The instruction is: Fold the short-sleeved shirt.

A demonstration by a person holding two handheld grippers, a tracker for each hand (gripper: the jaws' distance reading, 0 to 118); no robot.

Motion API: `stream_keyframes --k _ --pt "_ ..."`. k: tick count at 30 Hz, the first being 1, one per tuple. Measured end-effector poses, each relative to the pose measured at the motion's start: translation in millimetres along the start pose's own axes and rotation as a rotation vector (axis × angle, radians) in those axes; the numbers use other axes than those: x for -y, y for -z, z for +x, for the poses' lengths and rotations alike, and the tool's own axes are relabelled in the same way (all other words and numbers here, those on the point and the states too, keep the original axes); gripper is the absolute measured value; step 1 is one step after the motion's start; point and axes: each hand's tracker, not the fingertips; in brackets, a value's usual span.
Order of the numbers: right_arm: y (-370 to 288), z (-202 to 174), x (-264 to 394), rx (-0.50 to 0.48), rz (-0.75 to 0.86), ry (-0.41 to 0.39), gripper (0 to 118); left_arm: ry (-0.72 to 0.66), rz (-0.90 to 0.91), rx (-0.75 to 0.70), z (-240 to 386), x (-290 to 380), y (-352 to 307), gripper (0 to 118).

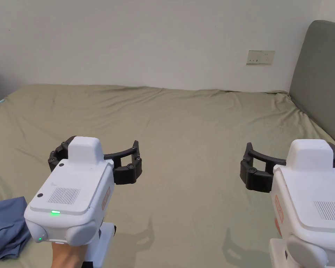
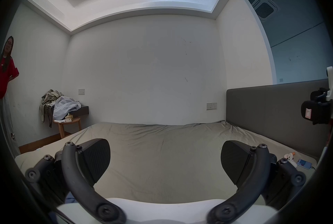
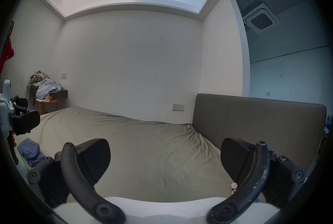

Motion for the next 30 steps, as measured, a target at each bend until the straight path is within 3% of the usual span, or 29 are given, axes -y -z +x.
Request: stream_keyframes --k 4,10,15,22,27,30 --pt "5.5 -0.5 -2.3 0.02 -0.09 0.022 118 -0.002 -0.001 0.001 -0.8 -1.0 -1.4 118" --pt "14.0 3.8 -19.5 0.135 -0.394 0.242 118 -0.011 0.001 0.002 -2.4 -3.3 -2.5 118" --pt "13.1 10.7 -27.3 0.09 -0.473 0.342 118 -0.016 0.001 0.0 -2.7 -4.3 -3.2 118" --pt "12.2 11.0 -28.3 0.084 -0.465 0.357 118 -0.013 0.006 0.001 -0.9 -5.2 -5.5 118" --pt "8.3 3.3 -28.0 0.121 -0.412 0.271 118 -0.004 0.009 0.003 1.1 -5.4 -6.4 118" --pt "7.3 2.3 -28.3 0.123 -0.404 0.261 118 -0.002 0.01 0.006 2.1 -5.0 -6.9 118"
